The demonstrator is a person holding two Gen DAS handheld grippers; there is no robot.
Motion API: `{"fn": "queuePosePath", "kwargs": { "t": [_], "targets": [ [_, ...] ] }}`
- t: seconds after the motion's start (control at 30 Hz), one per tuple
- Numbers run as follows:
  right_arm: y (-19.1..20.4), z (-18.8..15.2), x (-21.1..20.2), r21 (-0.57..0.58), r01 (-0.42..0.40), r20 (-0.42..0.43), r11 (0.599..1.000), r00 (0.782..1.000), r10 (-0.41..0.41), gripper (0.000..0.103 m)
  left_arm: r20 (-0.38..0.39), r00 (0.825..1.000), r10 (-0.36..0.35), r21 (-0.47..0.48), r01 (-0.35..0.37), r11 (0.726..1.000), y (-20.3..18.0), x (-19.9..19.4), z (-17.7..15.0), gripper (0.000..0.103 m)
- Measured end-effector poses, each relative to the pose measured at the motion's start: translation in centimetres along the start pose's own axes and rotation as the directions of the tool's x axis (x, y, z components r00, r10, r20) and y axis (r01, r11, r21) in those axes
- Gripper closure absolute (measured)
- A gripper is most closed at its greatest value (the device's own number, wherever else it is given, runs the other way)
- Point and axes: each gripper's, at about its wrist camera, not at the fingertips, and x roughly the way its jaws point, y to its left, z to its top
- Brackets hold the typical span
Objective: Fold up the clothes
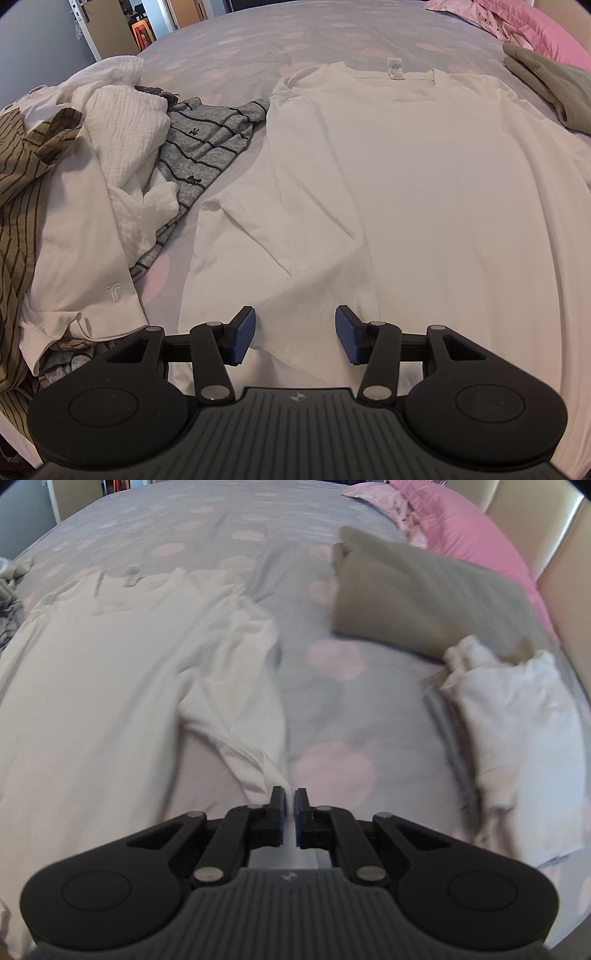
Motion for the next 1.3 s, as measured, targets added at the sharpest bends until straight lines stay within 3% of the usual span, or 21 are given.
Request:
{"fn": "queuePosePath", "kwargs": {
  "t": [0.27, 0.3, 0.4, 0.47, 0.6, 0.73, 0.83, 0.9, 1.17, 1.3],
  "targets": [
    [-7.8, 3.2, 1.8, 0.145, 0.088, -0.010, 0.986, 0.996, -0.088, 0.099, 0.003, 1.000, -0.002, -0.015, 0.002, 1.000, 0.0, 0.4, 1.0, 0.057],
    [-8.4, 3.4, 2.1, 0.153, 0.113, -0.011, 0.982, 0.994, -0.112, 0.103, 0.003, 1.000, -0.002, -0.020, 0.002, 1.000, 0.0, 0.5, 1.1, 0.057],
    [-10.1, 3.8, 3.2, 0.143, 0.210, -0.018, 0.967, 0.978, -0.210, 0.103, 0.000, 1.000, -0.003, -0.027, 0.003, 1.000, 0.1, 0.8, 1.5, 0.057],
    [-11.6, 3.7, 4.0, 0.180, 0.216, -0.040, 0.960, 0.976, -0.213, 0.103, -0.004, 1.000, -0.002, -0.029, 0.002, 1.000, 0.2, 1.0, 1.6, 0.057],
    [-13.2, 3.0, 5.0, 0.295, 0.151, -0.063, 0.944, 0.988, -0.139, 0.102, -0.011, 1.000, -0.006, -0.040, 0.006, 0.999, 0.2, 1.4, 1.8, 0.057],
    [-12.5, 2.8, 5.5, 0.345, 0.069, -0.065, 0.936, 0.997, -0.049, 0.097, -0.013, 1.000, -0.004, -0.040, 0.003, 0.999, 0.1, 1.4, 2.0, 0.057],
    [-11.5, 2.7, 5.0, 0.351, 0.049, -0.064, 0.935, 0.998, -0.028, 0.092, -0.013, 1.000, -0.003, -0.036, 0.003, 0.999, 0.0, 1.3, 2.1, 0.057],
    [-11.0, 2.8, 4.4, 0.349, 0.047, -0.051, 0.936, 0.998, -0.031, 0.079, -0.012, 1.000, -0.002, -0.034, 0.001, 0.999, -0.1, 1.3, 2.1, 0.057],
    [-7.5, 2.1, 2.4, 0.350, -0.070, -0.036, 0.934, 0.995, 0.088, 0.078, -0.009, 1.000, -0.005, -0.025, 0.005, 1.000, -0.5, 1.0, 2.2, 0.057],
    [-5.6, 1.6, 3.2, 0.357, -0.082, -0.070, 0.930, 0.991, 0.115, 0.065, -0.003, 1.000, -0.007, -0.016, 0.006, 1.000, -0.8, 0.8, 2.1, 0.057]
  ]
}}
